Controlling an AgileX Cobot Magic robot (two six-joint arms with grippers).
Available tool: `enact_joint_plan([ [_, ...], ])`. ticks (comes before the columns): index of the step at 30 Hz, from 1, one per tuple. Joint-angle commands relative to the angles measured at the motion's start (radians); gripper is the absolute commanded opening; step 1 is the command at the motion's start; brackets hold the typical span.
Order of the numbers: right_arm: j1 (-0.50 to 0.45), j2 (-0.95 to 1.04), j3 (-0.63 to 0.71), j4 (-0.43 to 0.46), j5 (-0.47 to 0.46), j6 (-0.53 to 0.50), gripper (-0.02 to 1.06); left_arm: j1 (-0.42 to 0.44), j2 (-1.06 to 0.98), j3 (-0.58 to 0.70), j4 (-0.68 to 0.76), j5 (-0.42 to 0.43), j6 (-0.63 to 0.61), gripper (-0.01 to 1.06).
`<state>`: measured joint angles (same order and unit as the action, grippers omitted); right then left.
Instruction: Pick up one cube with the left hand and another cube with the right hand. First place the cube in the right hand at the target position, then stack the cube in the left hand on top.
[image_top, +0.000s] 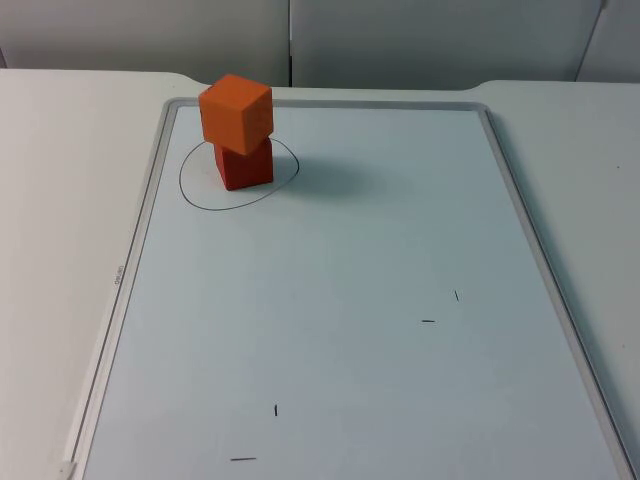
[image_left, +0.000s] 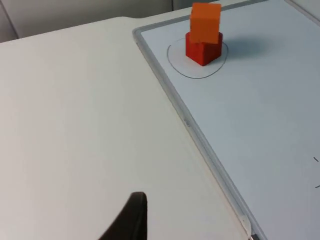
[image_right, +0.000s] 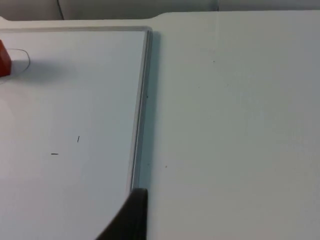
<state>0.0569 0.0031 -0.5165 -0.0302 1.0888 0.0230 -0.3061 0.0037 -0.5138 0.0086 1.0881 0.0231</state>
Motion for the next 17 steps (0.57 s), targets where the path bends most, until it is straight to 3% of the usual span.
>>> enact_joint_plan([
  [1,-0.010,-0.003,0.008,0.001,-0.010,-0.004,1.05,0.036,-0.004,0.002,-0.002,-0.010,-0.006,1.05],
  [10,-0.045,-0.003,0.008,0.005,-0.010,-0.004,1.05,0.197,-0.004,0.002,-0.002,-0.010,-0.006,1.05],
  [17,-0.045,-0.003,0.008,0.005,-0.010,-0.004,1.05,0.264,-0.004,0.002,-0.002,-0.010,-0.006,1.05],
])
